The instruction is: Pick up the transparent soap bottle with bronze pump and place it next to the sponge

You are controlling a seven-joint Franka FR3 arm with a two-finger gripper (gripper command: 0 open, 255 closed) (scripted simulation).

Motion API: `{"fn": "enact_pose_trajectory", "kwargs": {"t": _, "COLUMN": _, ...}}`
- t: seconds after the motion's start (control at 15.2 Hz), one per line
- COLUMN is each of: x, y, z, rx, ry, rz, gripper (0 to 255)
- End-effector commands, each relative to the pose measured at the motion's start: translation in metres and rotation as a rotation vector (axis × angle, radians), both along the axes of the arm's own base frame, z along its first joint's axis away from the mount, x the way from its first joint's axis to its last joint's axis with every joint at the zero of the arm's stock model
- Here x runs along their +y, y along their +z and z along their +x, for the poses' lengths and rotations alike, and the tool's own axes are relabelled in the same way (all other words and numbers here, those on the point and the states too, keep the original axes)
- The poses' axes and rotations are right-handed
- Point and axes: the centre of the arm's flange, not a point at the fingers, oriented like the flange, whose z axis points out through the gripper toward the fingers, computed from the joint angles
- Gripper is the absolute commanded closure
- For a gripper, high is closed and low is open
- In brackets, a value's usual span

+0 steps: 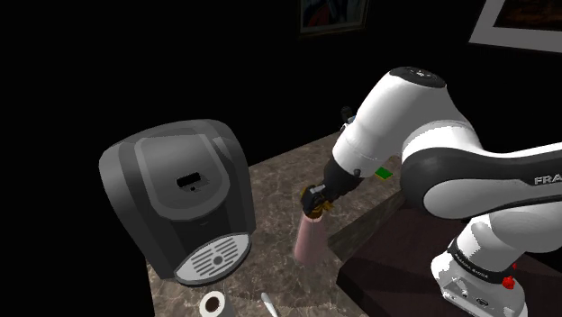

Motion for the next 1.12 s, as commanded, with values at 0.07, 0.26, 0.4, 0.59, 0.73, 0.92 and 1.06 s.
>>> {"fn": "enact_pose_trajectory", "kwargs": {"t": 0.07, "x": 0.000, "y": 0.016, "z": 0.000, "rx": 0.000, "ry": 0.000, "rz": 0.000, "gripper": 255}}
{"fn": "enact_pose_trajectory", "kwargs": {"t": 0.26, "x": 0.000, "y": 0.032, "z": 0.000, "rx": 0.000, "ry": 0.000, "rz": 0.000, "gripper": 255}}
{"fn": "enact_pose_trajectory", "kwargs": {"t": 0.4, "x": 0.000, "y": 0.043, "z": 0.000, "rx": 0.000, "ry": 0.000, "rz": 0.000, "gripper": 255}}
{"fn": "enact_pose_trajectory", "kwargs": {"t": 0.59, "x": 0.000, "y": 0.059, "z": 0.000, "rx": 0.000, "ry": 0.000, "rz": 0.000, "gripper": 255}}
{"fn": "enact_pose_trajectory", "kwargs": {"t": 0.73, "x": 0.000, "y": 0.069, "z": 0.000, "rx": 0.000, "ry": 0.000, "rz": 0.000, "gripper": 255}}
{"fn": "enact_pose_trajectory", "kwargs": {"t": 0.92, "x": 0.000, "y": 0.085, "z": 0.000, "rx": 0.000, "ry": 0.000, "rz": 0.000, "gripper": 255}}
{"fn": "enact_pose_trajectory", "kwargs": {"t": 1.06, "x": 0.000, "y": 0.096, "z": 0.000, "rx": 0.000, "ry": 0.000, "rz": 0.000, "gripper": 255}}
